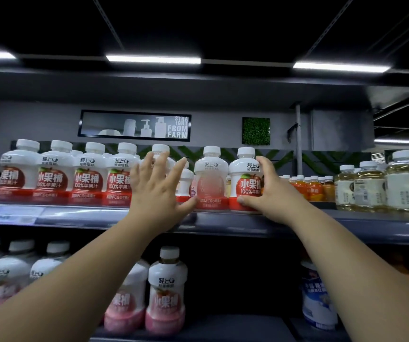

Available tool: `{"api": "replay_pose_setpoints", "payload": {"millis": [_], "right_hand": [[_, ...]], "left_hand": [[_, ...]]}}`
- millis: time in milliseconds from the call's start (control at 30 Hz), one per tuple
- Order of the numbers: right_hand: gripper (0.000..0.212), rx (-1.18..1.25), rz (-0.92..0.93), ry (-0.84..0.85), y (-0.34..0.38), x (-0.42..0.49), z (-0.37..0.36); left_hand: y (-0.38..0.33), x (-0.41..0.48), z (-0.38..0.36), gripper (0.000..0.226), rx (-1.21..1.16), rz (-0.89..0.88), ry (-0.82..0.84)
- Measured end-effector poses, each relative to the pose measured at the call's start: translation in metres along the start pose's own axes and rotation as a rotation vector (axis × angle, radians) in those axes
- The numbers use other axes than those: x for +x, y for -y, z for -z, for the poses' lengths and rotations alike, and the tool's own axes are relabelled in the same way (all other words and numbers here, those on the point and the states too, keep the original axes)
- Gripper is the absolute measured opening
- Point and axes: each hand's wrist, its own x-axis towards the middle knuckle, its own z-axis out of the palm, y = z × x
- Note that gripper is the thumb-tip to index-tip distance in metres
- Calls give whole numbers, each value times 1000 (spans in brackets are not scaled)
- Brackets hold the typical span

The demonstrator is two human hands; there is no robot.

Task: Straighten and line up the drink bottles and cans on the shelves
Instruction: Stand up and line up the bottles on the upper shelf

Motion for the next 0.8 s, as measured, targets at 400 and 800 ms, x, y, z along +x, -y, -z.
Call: {"api": "replay_pose_setpoints", "payload": {"millis": [400,800], "right_hand": [[106,-148,-33,-70,34,-6,-38],[98,-507,130,-208,93,-44,-125]], "left_hand": [[40,-11,-8,85,34,-94,29],[79,-48,-12,76,60,-189,60]]}}
